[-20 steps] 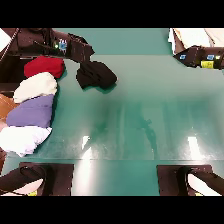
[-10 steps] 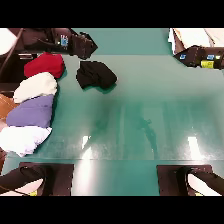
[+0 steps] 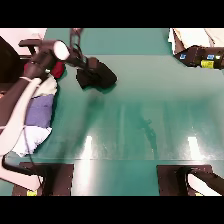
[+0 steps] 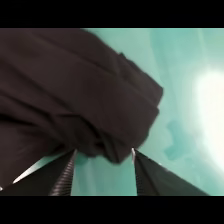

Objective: Fold the shirts.

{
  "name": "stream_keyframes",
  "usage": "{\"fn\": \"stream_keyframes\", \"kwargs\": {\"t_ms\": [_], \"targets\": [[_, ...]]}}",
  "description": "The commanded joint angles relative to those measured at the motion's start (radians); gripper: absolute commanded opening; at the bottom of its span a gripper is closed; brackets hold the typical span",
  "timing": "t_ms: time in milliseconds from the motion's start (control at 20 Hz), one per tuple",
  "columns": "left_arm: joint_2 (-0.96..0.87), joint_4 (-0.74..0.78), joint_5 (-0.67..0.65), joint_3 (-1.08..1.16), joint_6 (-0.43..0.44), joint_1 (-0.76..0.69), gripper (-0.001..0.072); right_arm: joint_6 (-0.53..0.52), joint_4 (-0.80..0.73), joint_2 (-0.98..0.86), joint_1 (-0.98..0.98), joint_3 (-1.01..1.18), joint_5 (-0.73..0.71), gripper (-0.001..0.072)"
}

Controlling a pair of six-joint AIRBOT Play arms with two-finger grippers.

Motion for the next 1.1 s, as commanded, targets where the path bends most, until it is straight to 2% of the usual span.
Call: {"fn": "stream_keyframes", "kwargs": {"t_ms": [0, 200, 250, 350, 500, 650, 800, 950, 1050], "targets": [[-0.154, -0.133, 0.146, 0.001, 0.016, 0.009, 0.0443, 0.0, 0.0, 0.0, 0.001, 0.001, 0.001, 0.0018], [-0.21, -0.178, 0.249, 0.001, 0.014, 0.009, 0.0438, 0.001, 0.0, 0.0, 0.001, 0.001, 0.001, 0.0018], [-0.209, -0.179, 0.266, 0.004, 0.014, 0.009, 0.0396, 0.001, 0.0, 0.0, 0.001, 0.001, 0.001, 0.0018], [-0.208, -0.175, 0.253, 0.042, 0.018, 0.009, 0.0028, 0.001, 0.001, 0.0, 0.001, 0.001, 0.002, 0.0019], [-0.201, -0.153, 0.075, 0.212, 0.093, 0.023, 0.0022, 0.001, 0.002, 0.0, 0.001, 0.018, 0.007, 0.0018], [-0.085, -0.026, -0.043, 0.369, 0.125, 0.032, 0.0022, 0.001, -0.001, 0.0, 0.0, 0.106, 0.034, 0.0018], [0.142, 0.006, -0.104, 0.378, 0.208, 0.028, 0.0022, 0.001, -0.002, 0.0, 0.0, 0.229, 0.066, 0.0018], [0.314, 0.007, -0.252, 0.377, 0.259, -0.013, 0.0022, 0.001, -0.004, 0.0, 0.0, 0.344, 0.097, 0.0018], [0.365, 0.007, -0.351, 0.377, 0.261, -0.072, 0.0021, 0.001, -0.004, 0.0, 0.0, 0.407, 0.113, 0.0018]]}}
